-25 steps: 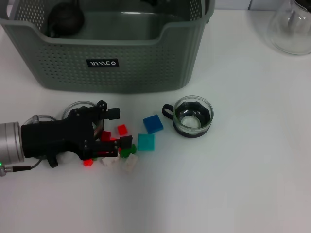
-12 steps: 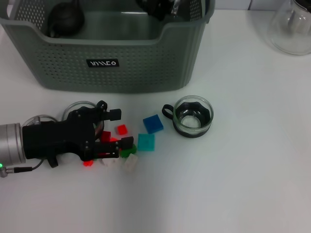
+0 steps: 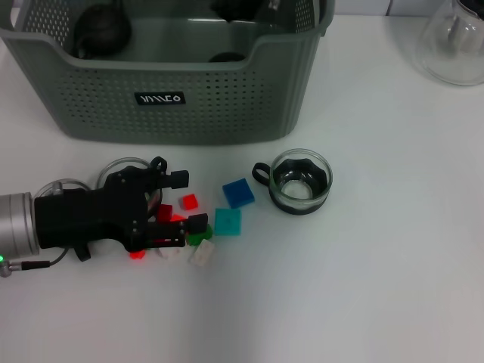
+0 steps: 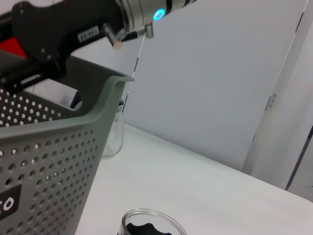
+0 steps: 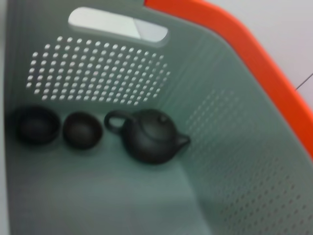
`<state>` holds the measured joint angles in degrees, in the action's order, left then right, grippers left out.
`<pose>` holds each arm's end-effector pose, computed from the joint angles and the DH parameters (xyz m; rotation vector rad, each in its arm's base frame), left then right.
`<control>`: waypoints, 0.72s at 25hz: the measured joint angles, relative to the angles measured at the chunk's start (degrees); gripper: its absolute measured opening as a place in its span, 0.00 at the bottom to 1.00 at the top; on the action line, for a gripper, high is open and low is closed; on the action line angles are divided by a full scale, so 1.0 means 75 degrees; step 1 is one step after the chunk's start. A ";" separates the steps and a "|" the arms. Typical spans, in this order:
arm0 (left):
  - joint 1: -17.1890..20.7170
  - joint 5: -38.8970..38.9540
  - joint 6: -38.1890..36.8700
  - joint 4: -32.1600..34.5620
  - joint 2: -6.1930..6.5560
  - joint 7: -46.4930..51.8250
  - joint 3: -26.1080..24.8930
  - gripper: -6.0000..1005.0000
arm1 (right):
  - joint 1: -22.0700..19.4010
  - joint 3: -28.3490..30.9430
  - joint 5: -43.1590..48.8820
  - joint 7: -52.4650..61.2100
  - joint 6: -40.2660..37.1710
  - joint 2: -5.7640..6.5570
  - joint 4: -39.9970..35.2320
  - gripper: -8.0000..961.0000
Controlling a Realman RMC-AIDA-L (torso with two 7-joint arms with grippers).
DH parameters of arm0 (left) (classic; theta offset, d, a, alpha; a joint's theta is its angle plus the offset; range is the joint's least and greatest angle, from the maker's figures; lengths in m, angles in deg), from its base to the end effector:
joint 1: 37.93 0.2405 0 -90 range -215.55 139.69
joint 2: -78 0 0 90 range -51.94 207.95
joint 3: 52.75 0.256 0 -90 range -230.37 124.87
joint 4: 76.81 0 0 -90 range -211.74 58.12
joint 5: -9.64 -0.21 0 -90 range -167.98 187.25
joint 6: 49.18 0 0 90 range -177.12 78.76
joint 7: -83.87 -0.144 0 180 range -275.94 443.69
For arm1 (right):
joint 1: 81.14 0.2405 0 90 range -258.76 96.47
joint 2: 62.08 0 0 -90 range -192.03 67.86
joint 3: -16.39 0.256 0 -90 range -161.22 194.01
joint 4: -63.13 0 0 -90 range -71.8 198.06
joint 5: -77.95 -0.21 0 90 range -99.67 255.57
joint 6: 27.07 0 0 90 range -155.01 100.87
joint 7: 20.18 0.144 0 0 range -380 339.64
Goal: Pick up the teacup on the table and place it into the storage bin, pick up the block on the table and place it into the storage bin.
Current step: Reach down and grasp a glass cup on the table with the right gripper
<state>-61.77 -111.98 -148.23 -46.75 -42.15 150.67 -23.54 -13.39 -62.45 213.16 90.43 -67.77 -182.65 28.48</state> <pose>-0.2964 0.2622 -0.0173 -2.7477 -0.6607 -0.8600 0.0468 0.4763 -0.0773 -2.5551 -0.0900 -0.1334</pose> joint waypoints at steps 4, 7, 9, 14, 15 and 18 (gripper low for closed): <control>0.0002 -0.0004 -0.0016 0.0000 0.0011 0.0000 -0.0007 0.83 | -0.0377 0.0001 0.0005 0.0377 -0.0099 0.0011 -0.0988 0.61; 0.0004 -0.0004 -0.0028 0.0000 0.0021 0.0000 0.0001 0.83 | -0.0704 0.0013 0.0006 0.0749 -0.0401 0.0027 -0.2111 0.76; 0.0004 -0.0003 -0.0031 0.0000 0.0022 0.0000 0.0003 0.83 | -0.1028 0.0036 -0.0040 0.0942 -0.0671 0.0031 -0.3012 0.85; 0.0030 -0.0004 -0.0028 0.0001 0.0030 0.0000 0.0008 0.83 | -0.2252 0.0058 -0.1028 0.1093 -0.1645 0.0038 -0.5430 0.95; 0.0040 -0.0004 -0.0028 0.0001 0.0033 0.0000 0.0008 0.83 | -0.2534 0.0111 -0.1347 0.1096 -0.1950 0.0046 -0.5890 0.95; 0.0059 -0.0010 -0.0025 0.0000 0.0035 0.0000 0.0018 0.83 | -0.3274 0.0392 -0.2324 0.1101 -0.3271 0.0049 -0.7004 0.95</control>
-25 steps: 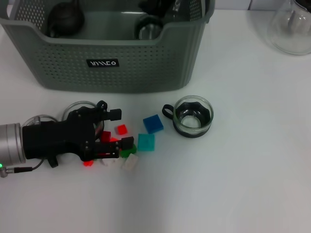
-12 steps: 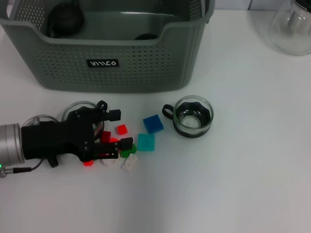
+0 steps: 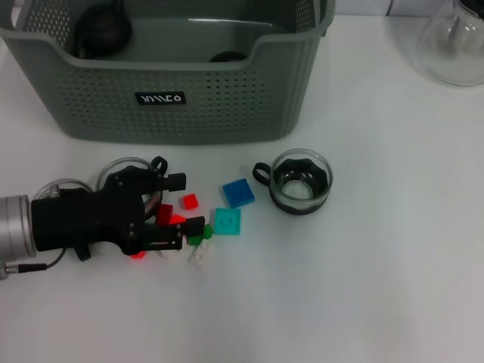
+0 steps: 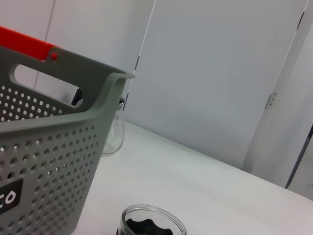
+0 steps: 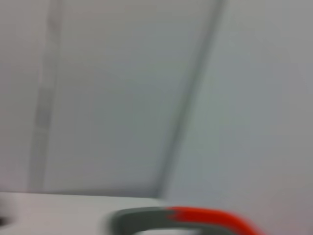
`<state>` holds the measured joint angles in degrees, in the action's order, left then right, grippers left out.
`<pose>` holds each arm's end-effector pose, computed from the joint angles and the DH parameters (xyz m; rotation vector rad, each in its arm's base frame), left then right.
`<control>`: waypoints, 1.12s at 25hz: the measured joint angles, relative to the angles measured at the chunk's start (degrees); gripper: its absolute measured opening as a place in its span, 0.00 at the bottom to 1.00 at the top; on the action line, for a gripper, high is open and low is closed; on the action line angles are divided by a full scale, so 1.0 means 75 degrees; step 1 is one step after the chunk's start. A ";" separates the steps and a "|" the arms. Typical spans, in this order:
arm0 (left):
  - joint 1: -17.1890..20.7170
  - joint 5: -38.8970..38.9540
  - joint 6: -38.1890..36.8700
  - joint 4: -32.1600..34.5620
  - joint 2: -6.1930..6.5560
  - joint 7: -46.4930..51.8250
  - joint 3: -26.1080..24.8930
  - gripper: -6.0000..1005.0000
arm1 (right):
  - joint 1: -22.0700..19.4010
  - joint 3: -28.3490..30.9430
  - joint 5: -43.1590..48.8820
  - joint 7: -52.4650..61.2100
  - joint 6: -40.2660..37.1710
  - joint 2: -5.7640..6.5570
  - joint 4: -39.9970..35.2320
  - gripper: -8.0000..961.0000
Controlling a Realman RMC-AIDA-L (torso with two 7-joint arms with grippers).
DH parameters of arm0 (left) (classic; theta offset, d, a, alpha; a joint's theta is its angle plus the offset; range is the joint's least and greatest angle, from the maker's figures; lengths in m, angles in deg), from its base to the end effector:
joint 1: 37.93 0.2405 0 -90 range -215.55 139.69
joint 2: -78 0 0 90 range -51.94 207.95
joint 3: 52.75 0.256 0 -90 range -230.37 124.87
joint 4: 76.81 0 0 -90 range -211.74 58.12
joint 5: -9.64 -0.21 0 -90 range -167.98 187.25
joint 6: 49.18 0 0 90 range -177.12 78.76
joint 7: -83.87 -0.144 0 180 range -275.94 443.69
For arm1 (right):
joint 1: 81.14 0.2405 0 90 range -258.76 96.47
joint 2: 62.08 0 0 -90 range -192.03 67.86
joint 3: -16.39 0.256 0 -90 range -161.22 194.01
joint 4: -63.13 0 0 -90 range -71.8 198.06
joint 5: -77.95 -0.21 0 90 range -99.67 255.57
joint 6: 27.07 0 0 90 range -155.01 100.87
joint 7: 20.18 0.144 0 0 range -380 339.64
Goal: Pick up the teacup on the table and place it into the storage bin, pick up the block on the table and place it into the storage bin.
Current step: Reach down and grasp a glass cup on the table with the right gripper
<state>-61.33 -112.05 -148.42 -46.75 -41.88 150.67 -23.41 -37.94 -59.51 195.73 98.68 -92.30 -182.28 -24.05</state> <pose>-0.2991 0.2598 -0.0157 -2.7482 -0.6677 -0.8536 -0.0058 0.3884 0.0337 -2.5985 -0.0954 0.5050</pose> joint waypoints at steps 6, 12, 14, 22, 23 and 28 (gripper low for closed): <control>0.0005 -0.0062 0.0018 0.0003 0.0002 0.0000 0.0002 0.83 | -0.1100 0.0480 -0.1293 -0.0110 -0.2989 0.0010 -0.0769 0.95; 0.0025 -0.0189 0.0085 0.0011 0.0034 0.0000 -0.0038 0.83 | -0.1776 0.0768 -0.1464 -0.0438 -0.4950 0.0008 -0.0678 0.94; 0.0035 -0.0191 0.0085 0.0024 0.0040 0.0000 -0.0042 0.83 | -0.1867 0.0825 -0.1259 -0.0418 -0.5362 0.0007 -0.0593 0.94; 0.0039 -0.0193 0.0085 0.0047 0.0047 -0.0003 -0.0053 0.83 | -0.1444 0.1021 0.0600 -0.0312 -0.5644 0.0007 0.0321 0.94; 0.0040 -0.0194 0.0086 0.0045 0.0048 -0.0005 -0.0054 0.83 | -0.1327 0.1001 0.0797 -0.0311 -0.5636 0.0006 0.0524 0.94; 0.0039 -0.0193 0.0093 0.0022 0.0047 -0.0011 -0.0056 0.82 | -0.0553 0.0899 0.1633 -0.0370 -0.5266 -0.0008 0.1829 0.94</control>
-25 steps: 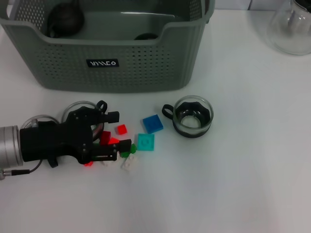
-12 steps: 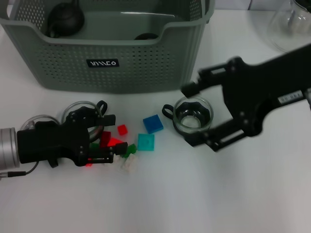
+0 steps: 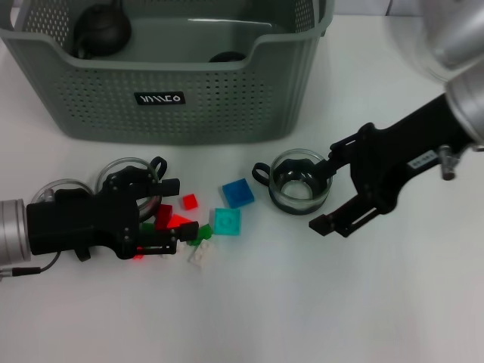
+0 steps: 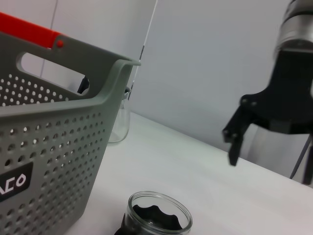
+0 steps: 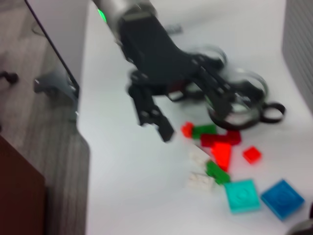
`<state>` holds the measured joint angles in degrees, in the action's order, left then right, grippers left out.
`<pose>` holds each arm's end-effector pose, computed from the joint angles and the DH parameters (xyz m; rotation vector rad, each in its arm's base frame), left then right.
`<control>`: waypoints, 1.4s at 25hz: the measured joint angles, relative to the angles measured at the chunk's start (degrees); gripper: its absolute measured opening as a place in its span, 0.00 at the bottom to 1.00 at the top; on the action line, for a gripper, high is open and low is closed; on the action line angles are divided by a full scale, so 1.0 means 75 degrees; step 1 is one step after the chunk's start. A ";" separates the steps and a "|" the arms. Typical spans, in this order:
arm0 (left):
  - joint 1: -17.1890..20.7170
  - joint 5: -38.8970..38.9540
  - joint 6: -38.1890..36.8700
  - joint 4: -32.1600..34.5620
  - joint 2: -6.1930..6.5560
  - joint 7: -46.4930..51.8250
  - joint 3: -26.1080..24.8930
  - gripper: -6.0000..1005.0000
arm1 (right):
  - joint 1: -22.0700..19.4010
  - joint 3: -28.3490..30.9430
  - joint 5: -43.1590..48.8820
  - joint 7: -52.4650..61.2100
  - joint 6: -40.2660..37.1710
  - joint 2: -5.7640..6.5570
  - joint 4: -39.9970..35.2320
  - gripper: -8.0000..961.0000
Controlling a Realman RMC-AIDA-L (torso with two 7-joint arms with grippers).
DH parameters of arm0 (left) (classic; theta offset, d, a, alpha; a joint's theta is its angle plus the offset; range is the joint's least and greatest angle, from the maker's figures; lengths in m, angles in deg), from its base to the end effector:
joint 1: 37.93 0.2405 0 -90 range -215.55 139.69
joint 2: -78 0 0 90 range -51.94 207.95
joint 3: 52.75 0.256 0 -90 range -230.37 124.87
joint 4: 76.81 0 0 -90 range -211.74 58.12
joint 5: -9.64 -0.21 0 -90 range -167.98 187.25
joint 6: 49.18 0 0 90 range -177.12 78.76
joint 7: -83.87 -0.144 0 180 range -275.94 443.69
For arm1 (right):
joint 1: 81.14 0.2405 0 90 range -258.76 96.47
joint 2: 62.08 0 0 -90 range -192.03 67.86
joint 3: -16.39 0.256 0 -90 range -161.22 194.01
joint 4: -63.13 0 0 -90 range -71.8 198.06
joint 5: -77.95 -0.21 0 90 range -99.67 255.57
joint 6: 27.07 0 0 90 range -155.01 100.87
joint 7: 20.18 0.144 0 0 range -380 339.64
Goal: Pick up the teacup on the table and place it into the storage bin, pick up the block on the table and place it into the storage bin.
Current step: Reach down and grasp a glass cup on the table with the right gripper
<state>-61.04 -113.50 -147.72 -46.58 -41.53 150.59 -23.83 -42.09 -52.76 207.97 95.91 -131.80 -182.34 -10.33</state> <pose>-0.3053 0.2583 -0.0144 -2.7515 -0.6796 -0.8088 0.1363 0.3287 0.0005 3.0461 -0.3474 0.1729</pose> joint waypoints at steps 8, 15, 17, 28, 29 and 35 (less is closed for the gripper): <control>-0.0001 0.0001 0.0126 -0.0014 -0.0043 -0.0005 0.0000 0.82 | 0.0344 -0.1307 0.0838 0.0151 0.1448 -0.0029 0.0619 0.94; 0.0017 0.0002 0.0204 -0.0045 -0.0069 -0.0024 0.0021 0.82 | 0.0368 -0.2926 0.1277 0.0696 0.2728 -0.0045 0.0663 0.94; 0.0020 0.0021 0.0211 -0.0046 -0.0075 -0.0025 0.0003 0.82 | 0.0394 -0.3227 0.1365 0.0823 0.2953 -0.0051 0.0753 0.94; 0.0013 0.0002 0.0226 -0.0104 -0.0078 -0.0117 -0.0001 0.82 | 0.0701 -0.3809 0.1378 0.0930 0.3693 -0.0071 0.1686 0.94; 0.0011 0.0001 0.0226 -0.0104 -0.0077 -0.0118 -0.0001 0.82 | 0.0716 -0.3850 0.1378 0.0939 0.3746 -0.0074 0.1740 0.94; -0.0009 0.0002 0.0226 -0.0104 -0.0063 -0.0118 -0.0001 0.82 | 0.0724 -0.3973 0.1376 0.1096 0.3914 -0.0075 0.1790 0.87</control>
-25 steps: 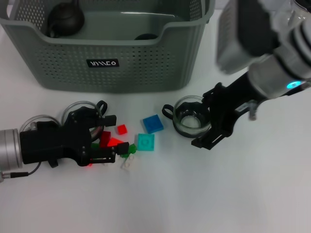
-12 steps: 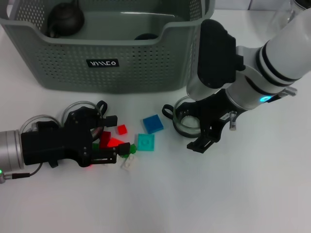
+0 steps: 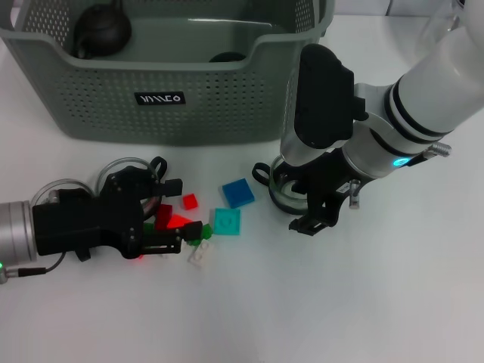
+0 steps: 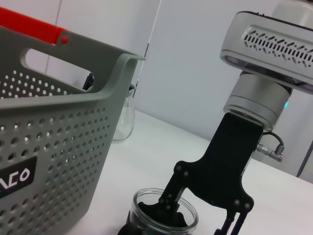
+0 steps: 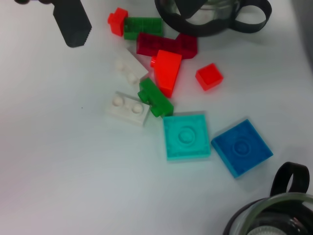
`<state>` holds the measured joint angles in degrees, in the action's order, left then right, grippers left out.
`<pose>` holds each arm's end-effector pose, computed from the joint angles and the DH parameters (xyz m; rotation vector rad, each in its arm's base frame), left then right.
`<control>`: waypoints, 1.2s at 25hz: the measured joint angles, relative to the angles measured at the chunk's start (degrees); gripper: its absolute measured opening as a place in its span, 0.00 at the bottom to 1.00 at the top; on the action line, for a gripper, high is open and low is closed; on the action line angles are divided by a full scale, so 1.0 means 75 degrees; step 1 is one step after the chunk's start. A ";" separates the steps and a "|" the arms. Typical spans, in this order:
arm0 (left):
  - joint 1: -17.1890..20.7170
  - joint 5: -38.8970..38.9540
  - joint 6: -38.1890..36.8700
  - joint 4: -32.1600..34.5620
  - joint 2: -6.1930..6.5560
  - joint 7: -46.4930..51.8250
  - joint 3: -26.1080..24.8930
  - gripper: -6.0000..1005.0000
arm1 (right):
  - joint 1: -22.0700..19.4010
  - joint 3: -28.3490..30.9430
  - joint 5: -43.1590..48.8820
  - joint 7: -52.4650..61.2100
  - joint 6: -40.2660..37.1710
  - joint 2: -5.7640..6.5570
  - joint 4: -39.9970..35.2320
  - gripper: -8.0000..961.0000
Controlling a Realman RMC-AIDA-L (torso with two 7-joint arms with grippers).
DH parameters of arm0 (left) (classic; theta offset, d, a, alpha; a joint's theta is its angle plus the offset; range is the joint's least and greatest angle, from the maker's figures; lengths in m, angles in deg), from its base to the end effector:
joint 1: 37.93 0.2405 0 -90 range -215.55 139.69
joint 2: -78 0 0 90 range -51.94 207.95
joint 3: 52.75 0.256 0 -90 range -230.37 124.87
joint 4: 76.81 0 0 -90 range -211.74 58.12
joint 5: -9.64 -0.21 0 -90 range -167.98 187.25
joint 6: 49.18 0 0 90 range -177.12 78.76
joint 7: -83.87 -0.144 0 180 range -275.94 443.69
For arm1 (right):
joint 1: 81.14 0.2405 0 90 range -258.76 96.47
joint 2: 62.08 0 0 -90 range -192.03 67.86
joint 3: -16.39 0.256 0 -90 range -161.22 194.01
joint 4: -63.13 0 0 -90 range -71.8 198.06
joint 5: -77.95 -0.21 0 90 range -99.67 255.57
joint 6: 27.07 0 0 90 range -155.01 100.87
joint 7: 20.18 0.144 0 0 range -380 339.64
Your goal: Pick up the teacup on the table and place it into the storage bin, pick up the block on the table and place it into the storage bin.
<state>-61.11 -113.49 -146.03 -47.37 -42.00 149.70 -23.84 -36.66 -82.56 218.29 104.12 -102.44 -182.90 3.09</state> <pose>-0.3059 0.2590 -0.0205 -2.7395 -0.6815 -0.7974 0.1470 0.3463 -0.0981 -2.9692 0.1096 -0.6707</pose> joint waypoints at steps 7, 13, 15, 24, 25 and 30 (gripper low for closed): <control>0.0028 0.0061 -0.0001 0.0000 -0.0005 0.0000 -0.0009 0.81 | -0.0008 -0.0217 0.0020 0.0047 -0.0079 0.0019 -0.0042 0.69; 0.0092 0.0053 -0.0001 0.0000 -0.0016 -0.0024 -0.0011 0.81 | -0.0100 -0.0033 -0.0024 0.0151 -0.0467 0.0037 -0.0446 0.35; 0.0126 0.0055 -0.0001 0.0000 -0.0017 -0.0085 -0.0014 0.81 | -0.0107 0.0073 -0.0028 0.0212 -0.0671 0.0041 -0.0554 0.26; 0.0175 0.0017 -0.0016 0.0000 -0.0028 -0.0209 -0.0023 0.81 | -0.0276 0.0530 -0.0199 0.0272 -0.1585 0.0038 -0.1179 0.07; 0.0183 0.0010 -0.0028 0.0000 -0.0028 -0.0209 -0.0021 0.81 | -0.0289 0.0737 -0.0366 0.0254 -0.1885 0.0053 -0.1362 0.07; 0.0304 0.0005 -0.0032 0.0001 0.0003 -0.0225 -0.0014 0.81 | -0.0301 0.2617 -0.1273 0.0191 -0.3726 0.0080 -0.2814 0.07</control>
<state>-58.83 -113.45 -146.26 -47.36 -41.98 148.01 -23.94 -38.91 -62.94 208.74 105.55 -130.38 -182.30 -18.01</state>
